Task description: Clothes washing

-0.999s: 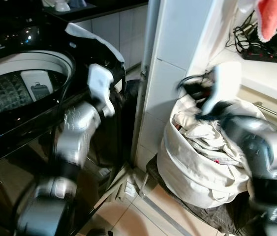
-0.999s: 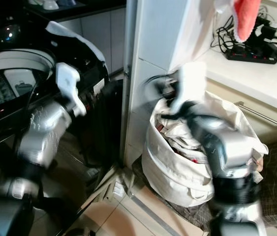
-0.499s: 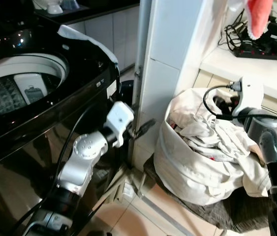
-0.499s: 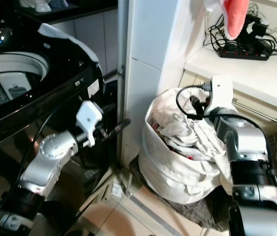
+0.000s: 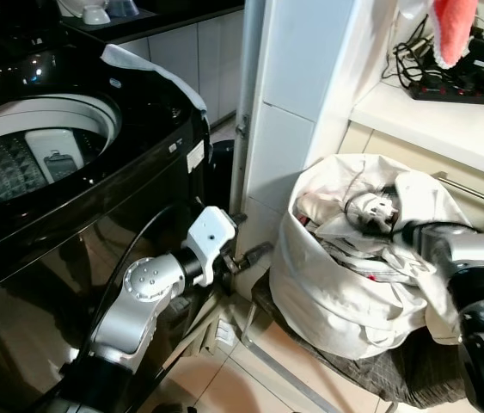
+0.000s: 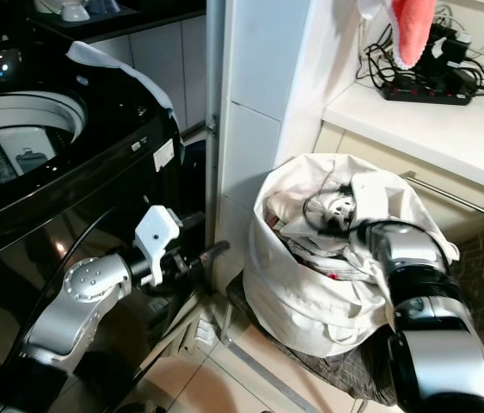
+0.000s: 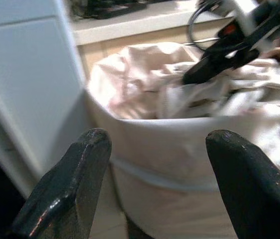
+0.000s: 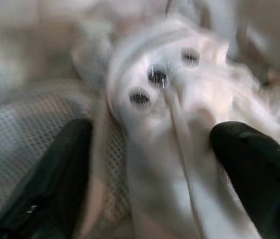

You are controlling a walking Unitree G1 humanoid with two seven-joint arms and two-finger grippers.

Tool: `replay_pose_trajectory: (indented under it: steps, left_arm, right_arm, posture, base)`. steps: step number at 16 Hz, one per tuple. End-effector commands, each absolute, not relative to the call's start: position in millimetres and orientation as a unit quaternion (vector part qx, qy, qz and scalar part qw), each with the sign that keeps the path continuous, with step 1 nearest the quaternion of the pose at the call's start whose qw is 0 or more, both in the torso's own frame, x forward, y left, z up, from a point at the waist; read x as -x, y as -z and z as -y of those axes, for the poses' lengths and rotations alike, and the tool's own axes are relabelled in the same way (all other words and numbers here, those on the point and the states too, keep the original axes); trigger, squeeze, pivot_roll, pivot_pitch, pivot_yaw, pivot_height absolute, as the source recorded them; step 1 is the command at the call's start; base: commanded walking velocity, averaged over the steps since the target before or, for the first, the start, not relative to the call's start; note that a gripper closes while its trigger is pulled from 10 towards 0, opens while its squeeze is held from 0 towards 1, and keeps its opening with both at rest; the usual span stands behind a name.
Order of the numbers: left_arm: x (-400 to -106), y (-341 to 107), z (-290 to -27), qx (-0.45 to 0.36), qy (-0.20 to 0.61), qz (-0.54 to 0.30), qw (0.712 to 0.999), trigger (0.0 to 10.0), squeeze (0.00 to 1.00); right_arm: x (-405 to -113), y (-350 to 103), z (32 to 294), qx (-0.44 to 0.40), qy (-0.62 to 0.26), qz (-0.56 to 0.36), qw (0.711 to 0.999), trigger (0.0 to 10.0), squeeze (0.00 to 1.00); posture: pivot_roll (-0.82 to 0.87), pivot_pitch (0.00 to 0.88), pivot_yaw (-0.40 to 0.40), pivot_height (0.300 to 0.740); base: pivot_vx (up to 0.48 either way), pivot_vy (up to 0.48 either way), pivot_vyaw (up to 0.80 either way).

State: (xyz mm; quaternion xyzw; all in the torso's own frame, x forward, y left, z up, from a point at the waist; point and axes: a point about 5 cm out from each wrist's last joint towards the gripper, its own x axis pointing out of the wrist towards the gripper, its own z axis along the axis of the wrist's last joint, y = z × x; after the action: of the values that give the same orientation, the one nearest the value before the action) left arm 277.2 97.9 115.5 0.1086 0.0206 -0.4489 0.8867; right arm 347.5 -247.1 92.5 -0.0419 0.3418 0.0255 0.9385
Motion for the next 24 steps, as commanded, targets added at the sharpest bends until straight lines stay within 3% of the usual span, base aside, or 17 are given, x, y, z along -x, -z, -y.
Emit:
replay_pose_trajectory:
  steps: [1,2,3,5,6,7,8,24]
  left_arm:
    - [-273,-117,-95,-0.106,0.467,-0.025,0.878,10.0,0.0]
    - [-268,-118,-95,-0.097,0.487,-0.036,0.867,10.0,0.0]
    - [-266,-118,-95,-0.091,0.494,-0.042,0.864,10.0,0.0]
    - [-265,-119,-96,-0.093,0.494,-0.042,0.864,10.0,0.0]
    - [-266,-119,-96,-0.093,0.493,-0.043,0.864,10.0,0.0]
    - [-266,-120,-96,-0.093,0.494,-0.044,0.863,10.0,0.0]
    - [-265,-121,-96,-0.09,0.498,-0.047,0.861,10.0,0.0]
    - [-266,-124,-96,-0.079,0.495,-0.044,0.864,10.0,0.0]
  right_arm:
    - [-349,-93,247,0.059,-0.025,-0.347,0.936,10.0,1.0]
    - [-346,-87,252,0.08,-0.006,-0.367,0.927,10.0,0.41]
    - [-345,-86,254,0.088,0.0,-0.375,0.923,10.0,0.0]
    - [-344,-84,254,0.079,0.002,-0.38,0.921,10.0,0.0]
    - [-344,-82,254,0.07,0.001,-0.381,0.922,8.3,0.0]
    - [-344,-82,254,0.065,0.001,-0.381,0.922,4.8,0.0]
    - [-344,-82,253,0.057,0.0,-0.38,0.923,0.0,0.0]
    - [-349,-87,252,0.037,-0.004,-0.354,0.935,0.0,0.0]
  posture:
    - [0.01,0.0,-0.05,0.74]
    - [0.0,0.0,-0.05,0.74]
    - [0.0,0.0,-0.049,0.74]
    - [0.0,0.0,-0.047,0.74]
    - [0.0,0.0,-0.046,0.74]
    - [0.0,0.0,-0.046,0.74]
    - [0.0,0.0,-0.042,0.74]
    - [0.0,0.0,-0.038,0.74]
  base:
    - [0.0,0.0,0.0]
    - [0.0,0.0,0.0]
    - [0.0,0.0,0.0]
    - [0.0,0.0,0.0]
    - [0.0,0.0,0.0]
    - [0.0,0.0,0.0]
    - [0.0,0.0,0.0]
    - [0.0,0.0,0.0]
